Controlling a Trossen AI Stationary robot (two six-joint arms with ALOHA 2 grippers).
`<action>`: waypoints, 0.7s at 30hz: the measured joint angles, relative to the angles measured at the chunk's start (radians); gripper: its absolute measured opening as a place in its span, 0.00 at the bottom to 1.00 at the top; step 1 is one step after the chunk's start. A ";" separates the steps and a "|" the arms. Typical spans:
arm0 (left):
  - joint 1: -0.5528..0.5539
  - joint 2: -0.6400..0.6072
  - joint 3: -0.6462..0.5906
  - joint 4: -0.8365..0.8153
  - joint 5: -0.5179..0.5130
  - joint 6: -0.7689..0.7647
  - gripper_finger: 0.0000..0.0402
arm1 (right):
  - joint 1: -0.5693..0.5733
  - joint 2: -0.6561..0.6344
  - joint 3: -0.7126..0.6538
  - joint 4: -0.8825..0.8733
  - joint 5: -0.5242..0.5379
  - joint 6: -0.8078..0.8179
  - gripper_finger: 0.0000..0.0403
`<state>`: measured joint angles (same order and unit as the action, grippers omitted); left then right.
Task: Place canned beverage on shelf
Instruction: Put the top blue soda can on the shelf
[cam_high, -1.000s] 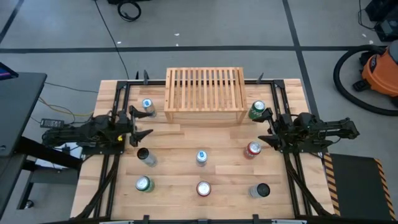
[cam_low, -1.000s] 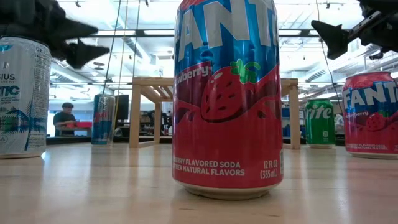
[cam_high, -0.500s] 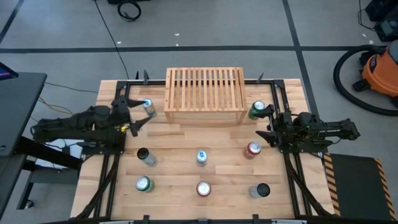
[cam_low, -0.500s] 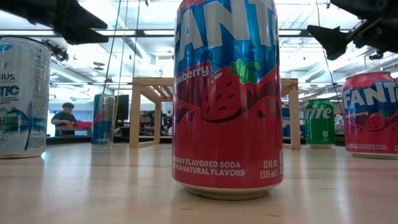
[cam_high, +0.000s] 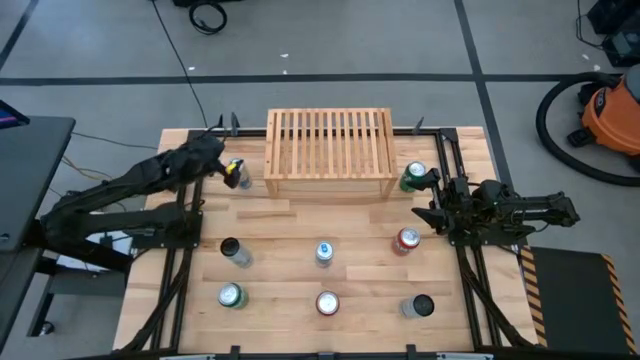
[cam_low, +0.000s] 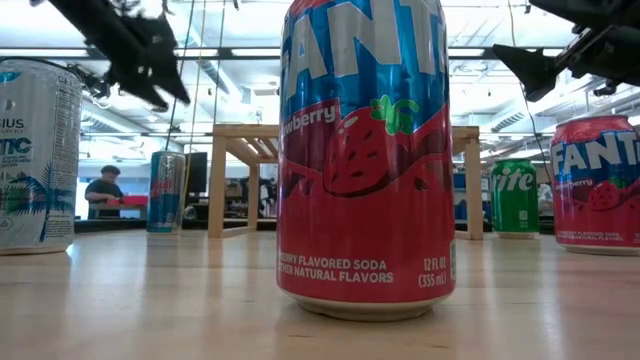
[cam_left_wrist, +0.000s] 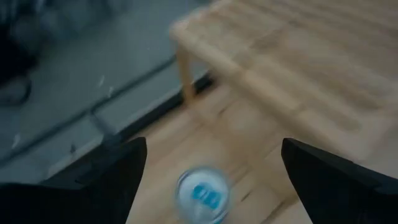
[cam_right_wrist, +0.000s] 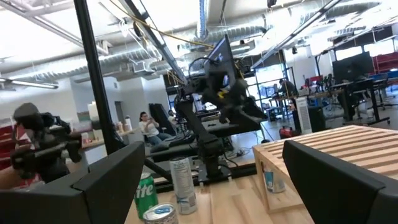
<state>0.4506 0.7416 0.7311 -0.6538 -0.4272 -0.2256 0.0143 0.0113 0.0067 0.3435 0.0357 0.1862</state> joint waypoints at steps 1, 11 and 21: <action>0.027 0.018 0.000 -0.007 0.034 -0.001 0.94 | 0.000 0.000 0.000 0.000 -0.002 0.001 0.97; 0.152 0.171 0.000 -0.002 0.164 -0.086 0.94 | 0.001 0.000 0.000 -0.008 -0.044 0.002 0.97; 0.146 0.270 0.000 -0.031 0.173 -0.131 0.94 | 0.001 0.000 0.000 -0.010 -0.066 0.002 0.97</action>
<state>0.5963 1.0113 0.7311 -0.6846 -0.2547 -0.3564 0.0151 0.0113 0.0067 0.3336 -0.0299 0.1883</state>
